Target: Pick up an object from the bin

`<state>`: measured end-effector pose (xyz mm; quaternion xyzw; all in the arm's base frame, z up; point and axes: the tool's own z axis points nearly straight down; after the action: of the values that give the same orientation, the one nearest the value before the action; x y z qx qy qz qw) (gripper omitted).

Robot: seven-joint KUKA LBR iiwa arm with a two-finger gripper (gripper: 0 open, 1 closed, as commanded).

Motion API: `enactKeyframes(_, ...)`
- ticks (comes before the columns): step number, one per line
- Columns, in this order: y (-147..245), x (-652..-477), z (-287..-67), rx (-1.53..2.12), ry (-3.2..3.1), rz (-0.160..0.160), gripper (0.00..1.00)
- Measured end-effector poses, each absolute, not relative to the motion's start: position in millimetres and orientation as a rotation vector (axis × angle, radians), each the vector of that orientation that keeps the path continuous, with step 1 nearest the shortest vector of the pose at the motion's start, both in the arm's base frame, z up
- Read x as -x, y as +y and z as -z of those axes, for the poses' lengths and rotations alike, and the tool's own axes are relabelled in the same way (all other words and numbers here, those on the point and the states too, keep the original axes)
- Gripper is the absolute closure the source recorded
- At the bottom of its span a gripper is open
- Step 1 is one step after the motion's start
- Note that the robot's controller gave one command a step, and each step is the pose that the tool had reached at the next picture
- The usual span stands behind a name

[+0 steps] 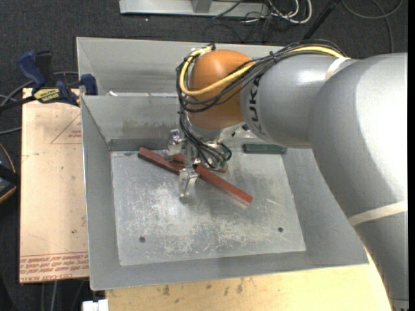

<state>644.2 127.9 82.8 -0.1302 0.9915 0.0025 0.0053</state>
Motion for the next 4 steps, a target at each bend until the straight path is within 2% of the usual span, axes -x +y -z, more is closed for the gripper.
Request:
enactKeyframes(1, 127.3, -645.3, -82.8, 0.405, 3.099, -0.008, 0.00)
enactKeyframes(2, 62.0, -657.4, -84.3, 0.376, 3.083, -0.011, 1.00)
enactKeyframes(3, 59.0, -651.2, -79.3, 0.383, 3.114, -0.004, 0.00)
enactKeyframes(4, 59.0, -651.3, -79.5, 0.382, 3.113, -0.004, 0.00)
